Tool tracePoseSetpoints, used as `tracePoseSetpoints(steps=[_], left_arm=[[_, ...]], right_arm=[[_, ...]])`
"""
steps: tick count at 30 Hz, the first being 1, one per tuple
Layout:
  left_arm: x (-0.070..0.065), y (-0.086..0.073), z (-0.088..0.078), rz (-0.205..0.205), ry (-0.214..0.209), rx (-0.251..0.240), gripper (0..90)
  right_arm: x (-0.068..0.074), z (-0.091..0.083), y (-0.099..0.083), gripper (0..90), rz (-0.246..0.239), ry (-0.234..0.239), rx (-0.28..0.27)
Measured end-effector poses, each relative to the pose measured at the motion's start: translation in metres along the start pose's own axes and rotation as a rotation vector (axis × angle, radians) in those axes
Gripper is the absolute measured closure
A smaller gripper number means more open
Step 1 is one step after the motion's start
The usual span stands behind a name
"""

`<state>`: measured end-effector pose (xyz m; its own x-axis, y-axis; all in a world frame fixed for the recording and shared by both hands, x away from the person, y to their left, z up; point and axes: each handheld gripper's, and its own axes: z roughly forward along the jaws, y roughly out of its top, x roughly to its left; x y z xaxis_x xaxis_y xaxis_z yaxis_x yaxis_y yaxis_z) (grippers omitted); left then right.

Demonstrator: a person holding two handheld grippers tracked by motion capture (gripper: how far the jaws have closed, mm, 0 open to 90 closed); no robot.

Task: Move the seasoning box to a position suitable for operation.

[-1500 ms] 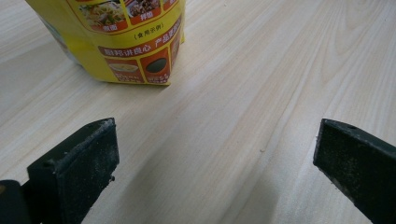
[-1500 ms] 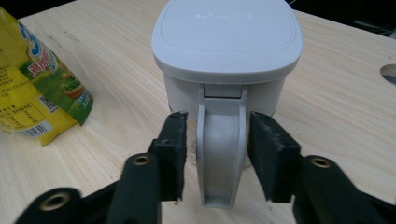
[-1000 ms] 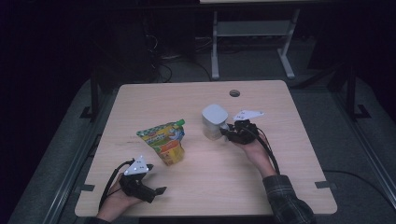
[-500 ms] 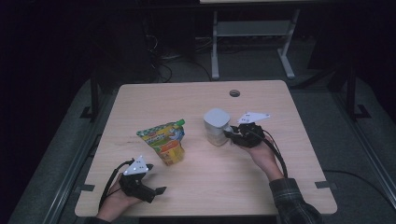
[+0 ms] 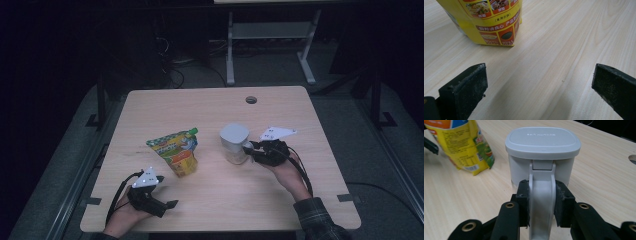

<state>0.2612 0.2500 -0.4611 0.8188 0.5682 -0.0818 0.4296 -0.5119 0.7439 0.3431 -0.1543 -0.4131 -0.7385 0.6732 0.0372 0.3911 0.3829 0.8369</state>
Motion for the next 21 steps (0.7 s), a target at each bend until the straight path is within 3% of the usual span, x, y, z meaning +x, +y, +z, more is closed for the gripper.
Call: tracePoseSetpoints(steps=[21], left_arm=[[-0.002,0.0,-0.001,0.004,-0.003,-0.013,0.0]], right_arm=[[0.032,-0.035,-0.021,69.2,-0.051,0.041,0.011]])
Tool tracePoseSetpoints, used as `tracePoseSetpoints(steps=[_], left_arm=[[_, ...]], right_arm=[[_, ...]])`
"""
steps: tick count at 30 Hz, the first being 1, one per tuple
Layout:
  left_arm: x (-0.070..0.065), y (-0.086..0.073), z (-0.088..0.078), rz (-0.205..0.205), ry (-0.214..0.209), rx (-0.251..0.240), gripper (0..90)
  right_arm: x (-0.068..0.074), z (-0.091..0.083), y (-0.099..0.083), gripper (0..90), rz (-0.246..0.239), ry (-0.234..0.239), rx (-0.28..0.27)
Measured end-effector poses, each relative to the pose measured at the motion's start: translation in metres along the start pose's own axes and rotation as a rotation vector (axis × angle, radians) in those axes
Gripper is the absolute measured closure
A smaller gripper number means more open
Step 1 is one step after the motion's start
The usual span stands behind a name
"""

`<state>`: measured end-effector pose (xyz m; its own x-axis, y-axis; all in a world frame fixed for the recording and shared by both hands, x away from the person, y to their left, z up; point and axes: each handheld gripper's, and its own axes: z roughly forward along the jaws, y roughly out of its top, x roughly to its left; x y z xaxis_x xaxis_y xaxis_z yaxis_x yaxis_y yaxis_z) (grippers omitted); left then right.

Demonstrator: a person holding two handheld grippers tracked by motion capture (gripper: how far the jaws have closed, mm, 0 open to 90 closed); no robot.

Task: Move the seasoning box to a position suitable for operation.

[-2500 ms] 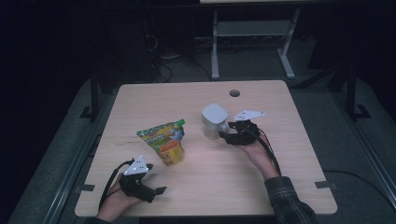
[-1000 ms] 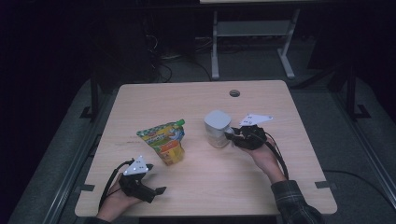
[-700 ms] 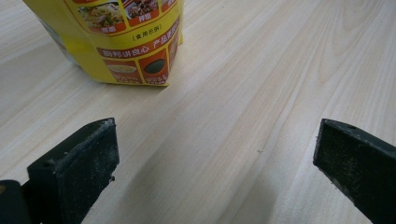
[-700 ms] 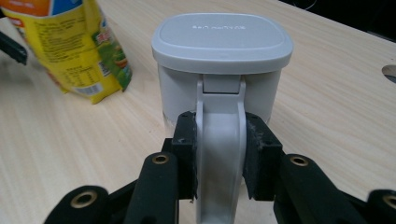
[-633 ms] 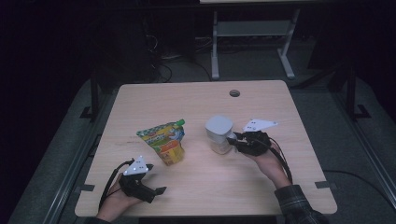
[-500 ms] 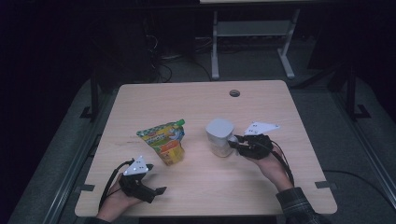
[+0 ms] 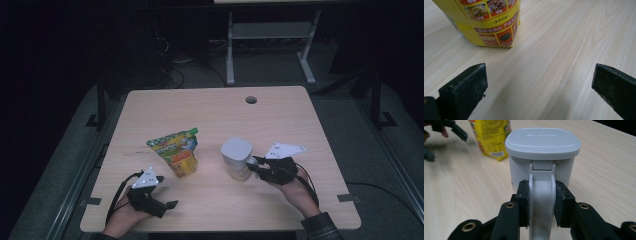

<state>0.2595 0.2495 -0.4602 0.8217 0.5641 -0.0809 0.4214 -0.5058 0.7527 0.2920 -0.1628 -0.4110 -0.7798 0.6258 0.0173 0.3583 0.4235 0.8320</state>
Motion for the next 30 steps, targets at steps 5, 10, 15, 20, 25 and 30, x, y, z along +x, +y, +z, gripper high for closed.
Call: tracePoseSetpoints(steps=[5,10,15,20,25,30], left_arm=[[0.0,0.0,0.0,0.009,-0.002,0.006,0.0],[-0.001,0.001,0.0,0.009,-0.007,0.005,0.0],[-0.001,0.001,-0.001,0.004,-0.008,0.001,0.0],[-0.001,0.001,-0.001,0.002,-0.008,0.001,0.0],[0.0,0.001,0.0,0.003,-0.008,0.005,0.0],[0.0,0.0,0.0,0.002,-0.009,0.002,0.0]], right_arm=[[0.013,-0.011,-0.008,69.1,0.001,0.018,-0.001],[0.019,-0.016,-0.012,69.1,0.0,0.03,-0.006],[0.027,-0.022,-0.017,69.1,-0.006,0.038,-0.01],[0.038,-0.028,-0.023,69.1,0.0,0.066,-0.019],[0.052,-0.033,-0.027,69.0,-0.017,0.091,-0.021],[0.059,-0.034,-0.032,68.9,-0.005,0.114,-0.019]])
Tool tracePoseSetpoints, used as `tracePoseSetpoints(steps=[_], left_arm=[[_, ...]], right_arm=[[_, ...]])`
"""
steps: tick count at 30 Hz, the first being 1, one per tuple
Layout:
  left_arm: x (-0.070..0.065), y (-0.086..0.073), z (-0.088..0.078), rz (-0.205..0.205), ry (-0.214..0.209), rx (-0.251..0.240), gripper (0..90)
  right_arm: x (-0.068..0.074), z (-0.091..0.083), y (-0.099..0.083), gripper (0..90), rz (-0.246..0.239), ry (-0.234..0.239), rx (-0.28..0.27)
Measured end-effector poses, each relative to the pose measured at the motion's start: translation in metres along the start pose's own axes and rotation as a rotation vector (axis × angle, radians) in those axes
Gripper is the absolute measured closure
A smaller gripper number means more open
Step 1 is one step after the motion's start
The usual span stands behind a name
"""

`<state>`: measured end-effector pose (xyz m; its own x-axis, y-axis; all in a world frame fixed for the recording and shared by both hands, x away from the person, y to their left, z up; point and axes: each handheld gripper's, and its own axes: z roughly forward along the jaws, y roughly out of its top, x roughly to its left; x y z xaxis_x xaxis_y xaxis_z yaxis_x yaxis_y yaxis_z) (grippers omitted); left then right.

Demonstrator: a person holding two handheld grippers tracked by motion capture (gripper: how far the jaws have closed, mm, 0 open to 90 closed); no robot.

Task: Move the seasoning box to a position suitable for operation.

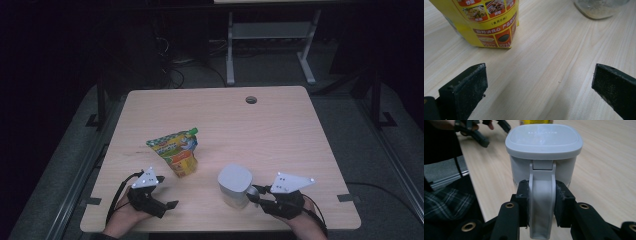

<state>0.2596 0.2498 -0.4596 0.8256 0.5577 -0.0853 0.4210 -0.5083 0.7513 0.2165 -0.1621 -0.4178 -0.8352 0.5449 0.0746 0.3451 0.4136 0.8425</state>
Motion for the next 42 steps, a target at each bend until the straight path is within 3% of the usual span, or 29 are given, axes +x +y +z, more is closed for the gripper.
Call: tracePoseSetpoints(steps=[7,18,19,20,21,24,30,34,35,37,40,41,42], left_arm=[[0.0,0.0,0.001,0.002,0.001,0.004,0.0],[0.0,-0.001,0.001,0.003,0.004,0.01,0.0],[0.0,-0.001,0.001,0.004,0.003,0.01,0.0],[0.0,-0.001,0.0,0.005,0.004,0.011,0.0],[0.0,0.0,0.0,0.006,0.004,0.012,0.0],[0.0,-0.001,0.0,0.008,0.008,0.008,0.0],[0.0,-0.001,-0.001,0.002,0.01,0.008,0.0],[0.0,-0.001,0.0,0.003,0.01,0.008,0.0],[0.0,-0.001,0.0,0.003,0.01,0.008,0.0],[0.0,-0.001,0.0,0.003,0.01,0.008,0.0],[0.0,0.0,0.0,0.003,0.009,0.01,0.0],[0.0,-0.001,0.001,0.001,0.008,0.011,0.0],[0.0,-0.001,0.001,0.001,0.008,0.011,0.0]], right_arm=[[0.015,0.0,-0.008,68.9,-0.026,0.054,0.006],[0.017,0.006,-0.01,68.0,-0.06,0.072,0.028],[0.017,0.006,-0.01,61.9,-0.064,0.077,0.029],[0.017,0.006,-0.01,61.9,-0.064,0.077,0.029],[0.018,0.007,-0.01,51.7,-0.058,0.08,0.049],[0.017,0.005,-0.009,45.4,-0.052,0.079,0.039],[0.015,-0.003,-0.008,44.5,-0.044,0.065,0.024],[0.014,-0.014,-0.011,53.3,-0.029,0.043,0.005],[0.013,-0.019,-0.012,61.8,-0.027,0.037,-0.004],[0.014,-0.022,-0.012,67.0,-0.024,0.04,-0.01],[0.015,-0.027,-0.011,83.0,-0.025,0.086,-0.028],[0.017,-0.024,-0.011,89.9,-0.027,0.128,-0.013],[0.017,-0.024,-0.011,89.9,-0.027,0.128,-0.013]])
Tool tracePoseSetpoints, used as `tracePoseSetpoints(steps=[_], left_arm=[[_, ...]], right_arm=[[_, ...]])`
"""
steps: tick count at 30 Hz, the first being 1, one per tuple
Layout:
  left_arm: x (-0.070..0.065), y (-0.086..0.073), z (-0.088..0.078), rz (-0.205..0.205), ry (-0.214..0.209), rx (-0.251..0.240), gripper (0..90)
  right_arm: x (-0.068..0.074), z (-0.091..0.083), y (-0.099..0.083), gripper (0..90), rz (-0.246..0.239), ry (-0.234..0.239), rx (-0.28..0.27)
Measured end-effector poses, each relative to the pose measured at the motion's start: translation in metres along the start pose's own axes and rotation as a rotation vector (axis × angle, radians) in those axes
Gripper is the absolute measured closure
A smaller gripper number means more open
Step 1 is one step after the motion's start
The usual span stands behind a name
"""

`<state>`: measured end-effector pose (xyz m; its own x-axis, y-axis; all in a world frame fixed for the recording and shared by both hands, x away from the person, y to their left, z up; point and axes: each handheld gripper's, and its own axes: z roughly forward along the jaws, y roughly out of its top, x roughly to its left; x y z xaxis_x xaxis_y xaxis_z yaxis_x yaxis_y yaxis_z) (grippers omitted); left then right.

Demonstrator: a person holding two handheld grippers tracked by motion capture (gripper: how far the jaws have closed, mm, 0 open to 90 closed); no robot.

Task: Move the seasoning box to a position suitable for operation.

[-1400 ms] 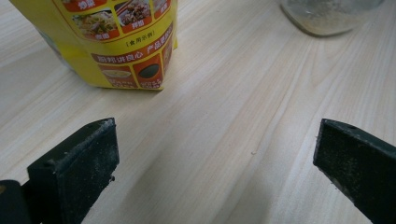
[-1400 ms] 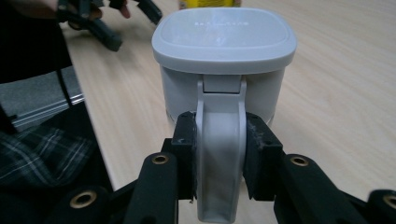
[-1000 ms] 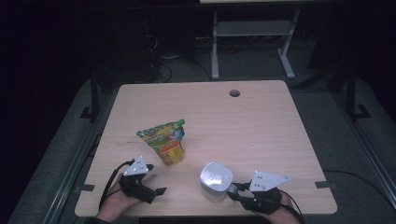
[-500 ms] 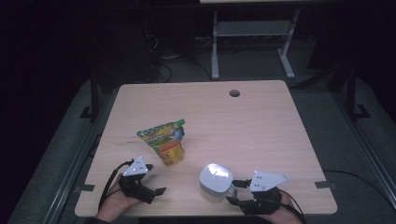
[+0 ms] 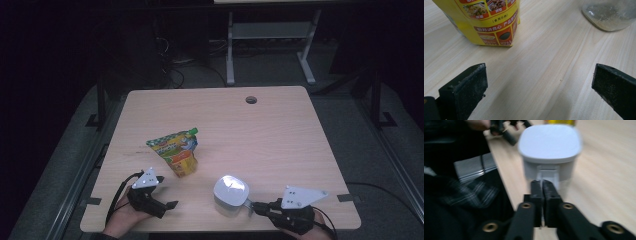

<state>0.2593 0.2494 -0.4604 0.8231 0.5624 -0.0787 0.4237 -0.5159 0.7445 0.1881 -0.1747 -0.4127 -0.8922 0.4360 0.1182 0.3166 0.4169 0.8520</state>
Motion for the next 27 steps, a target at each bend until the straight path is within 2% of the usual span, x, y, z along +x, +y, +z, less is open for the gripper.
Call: tracePoseSetpoints(steps=[3,10,15,21,27], left_arm=[[0.0,0.0,0.0,0.001,0.0,0.002,0.0],[0.0,0.0,0.0,0.008,-0.002,0.006,0.0],[0.0,0.0,0.0,0.01,-0.001,0.007,0.0],[-0.001,0.0,0.001,0.007,-0.003,0.006,0.0],[0.0,0.0,0.001,0.008,-0.004,0.006,0.0]], right_arm=[[0.004,0.015,-0.002,90.0,-0.022,0.037,0.048],[0.004,0.023,-0.001,90.0,-0.042,0.042,0.072],[-0.004,0.024,0.001,90.0,-0.039,0.008,0.075],[-0.021,0.025,0.006,90.0,-0.034,-0.035,0.068],[-0.034,0.027,0.008,90.0,-0.028,-0.055,0.057]])
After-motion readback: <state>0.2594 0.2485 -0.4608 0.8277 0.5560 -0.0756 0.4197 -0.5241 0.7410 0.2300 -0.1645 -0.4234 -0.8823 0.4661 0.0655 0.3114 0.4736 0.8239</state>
